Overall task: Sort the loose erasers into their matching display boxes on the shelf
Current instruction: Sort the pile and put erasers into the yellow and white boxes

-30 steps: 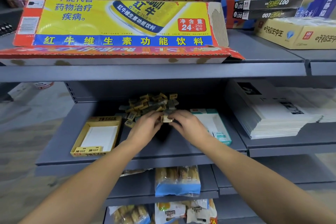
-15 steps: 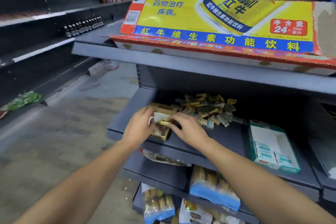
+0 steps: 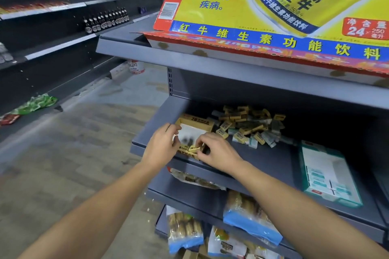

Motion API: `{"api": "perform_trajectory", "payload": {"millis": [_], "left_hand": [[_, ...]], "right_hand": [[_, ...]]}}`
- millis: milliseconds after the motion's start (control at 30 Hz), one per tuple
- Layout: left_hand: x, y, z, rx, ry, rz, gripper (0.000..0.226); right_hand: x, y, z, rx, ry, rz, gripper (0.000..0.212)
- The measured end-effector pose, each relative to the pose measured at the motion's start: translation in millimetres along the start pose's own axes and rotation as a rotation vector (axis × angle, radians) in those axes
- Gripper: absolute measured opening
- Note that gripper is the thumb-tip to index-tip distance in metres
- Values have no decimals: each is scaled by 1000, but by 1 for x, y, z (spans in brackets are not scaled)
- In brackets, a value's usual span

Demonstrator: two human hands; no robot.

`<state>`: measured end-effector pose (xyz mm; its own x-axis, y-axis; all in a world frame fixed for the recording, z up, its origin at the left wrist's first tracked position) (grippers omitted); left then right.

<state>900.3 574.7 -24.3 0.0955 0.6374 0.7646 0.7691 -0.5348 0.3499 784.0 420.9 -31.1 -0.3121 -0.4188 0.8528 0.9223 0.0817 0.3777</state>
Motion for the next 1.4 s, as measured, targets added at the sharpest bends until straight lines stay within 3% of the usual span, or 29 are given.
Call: {"api": "perform_trajectory", "payload": {"millis": [300, 467, 967, 1133, 1400], "left_hand": [[-1, 2, 2, -8, 3, -7, 27], [1, -1, 3, -8, 1, -19, 27], [-3, -1, -9, -44, -10, 1, 28], [-17, 4, -29, -99, -47, 34, 28], [-68, 13, -96, -218, -17, 142, 31]], "right_hand": [[-4, 0, 1, 9, 8, 62, 10], [-9, -3, 3, 35, -96, 112, 26], [-3, -7, -11, 3, -194, 90, 17], [7, -24, -15, -41, -171, -29, 28], [52, -86, -52, -292, -294, -152, 31]]}}
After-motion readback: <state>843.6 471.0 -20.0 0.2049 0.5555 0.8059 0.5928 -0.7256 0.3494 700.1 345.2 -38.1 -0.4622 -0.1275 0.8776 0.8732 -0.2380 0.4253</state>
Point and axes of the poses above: each hand's wrist, its own y-axis towards the middle knuckle, its own x-axis out of the back of the hand, z = x × y, the point moved 2 cm from there along y, towards the middle knuckle, and after that the axes turned 14 degrees about x, right-handed, at the moved point
